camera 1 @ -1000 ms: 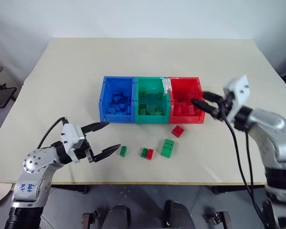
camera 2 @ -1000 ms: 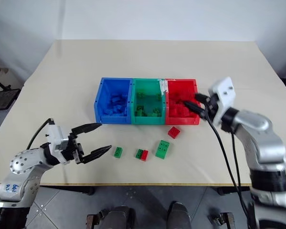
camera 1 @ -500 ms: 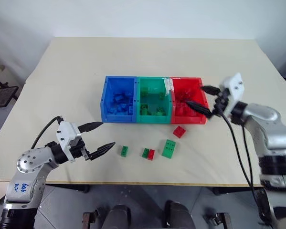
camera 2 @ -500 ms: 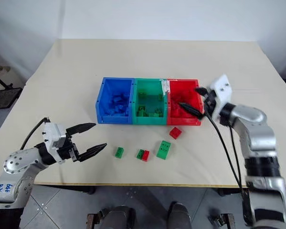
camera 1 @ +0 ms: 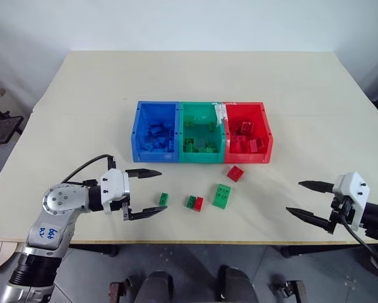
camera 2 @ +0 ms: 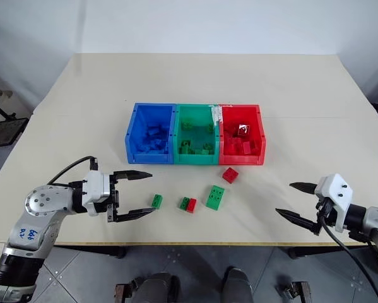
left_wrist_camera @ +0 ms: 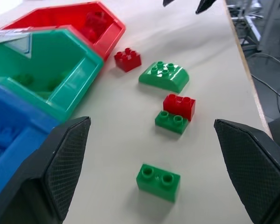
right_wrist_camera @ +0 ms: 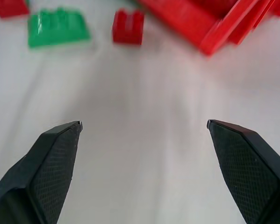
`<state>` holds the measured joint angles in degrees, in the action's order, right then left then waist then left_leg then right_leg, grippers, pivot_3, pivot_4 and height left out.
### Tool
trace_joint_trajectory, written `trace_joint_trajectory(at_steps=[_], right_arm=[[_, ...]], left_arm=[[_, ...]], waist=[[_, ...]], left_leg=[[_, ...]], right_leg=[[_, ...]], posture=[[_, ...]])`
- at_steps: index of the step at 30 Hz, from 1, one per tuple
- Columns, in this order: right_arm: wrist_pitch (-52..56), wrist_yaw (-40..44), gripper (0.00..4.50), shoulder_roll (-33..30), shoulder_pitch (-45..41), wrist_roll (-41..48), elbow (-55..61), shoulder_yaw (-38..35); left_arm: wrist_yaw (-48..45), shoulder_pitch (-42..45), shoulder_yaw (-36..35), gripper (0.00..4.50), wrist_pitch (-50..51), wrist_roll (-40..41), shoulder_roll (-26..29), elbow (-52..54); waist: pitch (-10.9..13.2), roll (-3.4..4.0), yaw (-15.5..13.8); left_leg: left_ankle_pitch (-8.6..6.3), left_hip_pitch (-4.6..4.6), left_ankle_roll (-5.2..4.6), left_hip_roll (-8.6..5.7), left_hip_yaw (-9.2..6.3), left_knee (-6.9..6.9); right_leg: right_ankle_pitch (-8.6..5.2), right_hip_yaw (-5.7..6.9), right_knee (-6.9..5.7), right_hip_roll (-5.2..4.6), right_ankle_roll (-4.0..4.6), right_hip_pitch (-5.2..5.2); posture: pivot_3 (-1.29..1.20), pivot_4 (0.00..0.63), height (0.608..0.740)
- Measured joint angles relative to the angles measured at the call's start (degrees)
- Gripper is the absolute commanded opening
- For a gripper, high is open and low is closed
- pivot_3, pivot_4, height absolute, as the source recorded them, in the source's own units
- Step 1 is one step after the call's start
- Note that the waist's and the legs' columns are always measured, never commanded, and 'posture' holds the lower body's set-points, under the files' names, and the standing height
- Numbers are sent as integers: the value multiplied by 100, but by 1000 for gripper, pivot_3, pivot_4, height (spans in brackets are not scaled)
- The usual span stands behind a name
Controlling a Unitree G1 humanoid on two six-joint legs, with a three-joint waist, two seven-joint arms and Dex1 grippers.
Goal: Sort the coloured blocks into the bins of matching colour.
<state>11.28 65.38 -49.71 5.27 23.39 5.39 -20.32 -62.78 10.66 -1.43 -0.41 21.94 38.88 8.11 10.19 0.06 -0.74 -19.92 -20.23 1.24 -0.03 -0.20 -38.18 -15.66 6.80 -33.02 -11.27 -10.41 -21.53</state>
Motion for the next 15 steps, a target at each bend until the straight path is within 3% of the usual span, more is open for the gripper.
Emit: trace_joint_trajectory(at_steps=[15], right_arm=[[1916,-2186,4482,1439,-2014,-594,576,2027]], left_arm=[[251,-523,-694,4500,445,364,103,359]], waist=[[2,3,-18]], left_leg=[[-2,-7,1,2,-11,-4]], right_leg=[[1,5,-4,0,0,-4]], posture=[[0,150,740]])
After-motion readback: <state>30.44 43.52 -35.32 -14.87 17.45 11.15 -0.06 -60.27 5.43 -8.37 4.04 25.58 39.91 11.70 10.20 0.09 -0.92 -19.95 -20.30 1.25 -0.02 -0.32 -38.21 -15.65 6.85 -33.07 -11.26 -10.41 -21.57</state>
